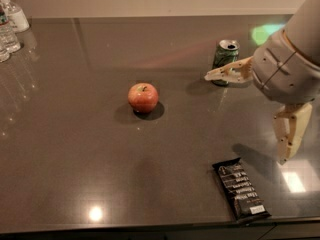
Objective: Pick rxbar chocolate
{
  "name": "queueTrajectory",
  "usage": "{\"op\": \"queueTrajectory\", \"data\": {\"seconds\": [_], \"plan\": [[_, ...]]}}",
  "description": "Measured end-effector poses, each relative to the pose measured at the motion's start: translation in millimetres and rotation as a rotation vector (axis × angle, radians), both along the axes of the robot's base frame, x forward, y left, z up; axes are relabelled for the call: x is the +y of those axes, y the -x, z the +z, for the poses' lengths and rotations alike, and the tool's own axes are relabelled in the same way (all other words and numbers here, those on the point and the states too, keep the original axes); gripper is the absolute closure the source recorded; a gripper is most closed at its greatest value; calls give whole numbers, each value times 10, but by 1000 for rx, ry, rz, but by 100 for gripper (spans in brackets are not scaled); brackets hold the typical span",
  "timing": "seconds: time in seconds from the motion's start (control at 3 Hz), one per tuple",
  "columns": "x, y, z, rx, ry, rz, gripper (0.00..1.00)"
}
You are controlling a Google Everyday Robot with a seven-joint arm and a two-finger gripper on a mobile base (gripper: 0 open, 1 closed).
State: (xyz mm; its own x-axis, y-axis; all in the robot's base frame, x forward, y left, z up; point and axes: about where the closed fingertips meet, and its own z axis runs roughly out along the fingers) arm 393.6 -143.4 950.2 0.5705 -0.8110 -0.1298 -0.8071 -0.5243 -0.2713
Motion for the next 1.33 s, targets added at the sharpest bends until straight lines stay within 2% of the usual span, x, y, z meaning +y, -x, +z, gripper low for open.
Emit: {"op": "queueTrajectory", "data": {"seconds": [0.67,1.0,1.33], "plan": [[39,263,-294,21,83,330,0],[68,386,-439,37,111,442,0],[108,507,-592,57,114,524,0]]}}
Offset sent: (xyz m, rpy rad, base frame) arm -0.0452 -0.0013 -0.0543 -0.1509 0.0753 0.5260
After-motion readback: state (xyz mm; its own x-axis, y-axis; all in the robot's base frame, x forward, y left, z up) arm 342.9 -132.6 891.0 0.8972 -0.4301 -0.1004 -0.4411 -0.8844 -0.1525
